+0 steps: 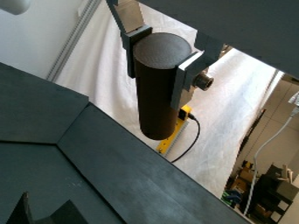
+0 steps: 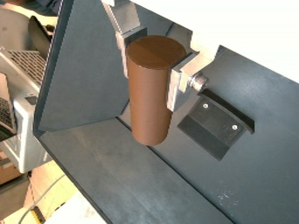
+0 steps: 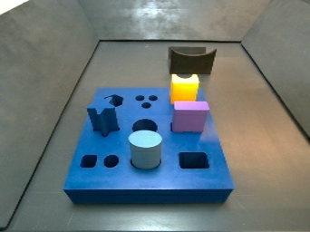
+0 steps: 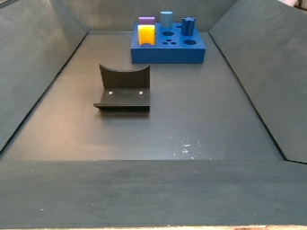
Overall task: Pick up the round object. Move up. Place the round object on the fixture. Regrasp the round object. Move to above the board. Insert the round object.
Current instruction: Move to above the board.
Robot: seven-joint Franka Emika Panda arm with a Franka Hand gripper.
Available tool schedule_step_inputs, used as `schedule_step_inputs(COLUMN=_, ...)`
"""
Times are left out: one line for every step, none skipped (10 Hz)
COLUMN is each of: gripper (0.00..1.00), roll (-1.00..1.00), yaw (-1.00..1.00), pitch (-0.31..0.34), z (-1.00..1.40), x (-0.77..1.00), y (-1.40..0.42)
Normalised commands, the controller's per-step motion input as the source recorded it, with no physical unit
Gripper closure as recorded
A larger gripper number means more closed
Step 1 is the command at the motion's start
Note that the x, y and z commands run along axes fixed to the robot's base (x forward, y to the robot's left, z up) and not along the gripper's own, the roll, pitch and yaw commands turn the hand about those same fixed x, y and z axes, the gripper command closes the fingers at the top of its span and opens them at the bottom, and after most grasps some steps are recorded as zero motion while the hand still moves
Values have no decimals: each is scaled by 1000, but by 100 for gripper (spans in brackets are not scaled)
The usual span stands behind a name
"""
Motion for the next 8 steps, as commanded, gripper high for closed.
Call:
schedule_step_inputs(gripper=100, roll=131, yaw=122, pitch=118, z=12, x=515, y=-47)
schedule_step_inputs(gripper=100, roll=131, yaw=122, pitch=118, z=12, x=515, y=-47)
schedule_step_inputs(gripper=100, roll=131, yaw=122, pitch=118, z=12, x=515, y=-47)
schedule_step_inputs(gripper=100, roll=131, yaw=122, pitch=118, z=12, x=515, y=-47)
schedule_step_inputs(gripper=100, roll=131, yaw=122, pitch=119, z=12, x=515, y=-47)
schedule_step_inputs(gripper=100, roll=-1000, yaw=16, pitch=-71, z=194, x=-1000, y=-793)
schedule_step_inputs(gripper=100, roll=-1000, yaw=14, pitch=-44, z=186, x=-1000, y=-757)
schedule_step_inputs(gripper=100, roll=-1000, yaw=20, pitch=-87, z=187, x=-1000, y=-698)
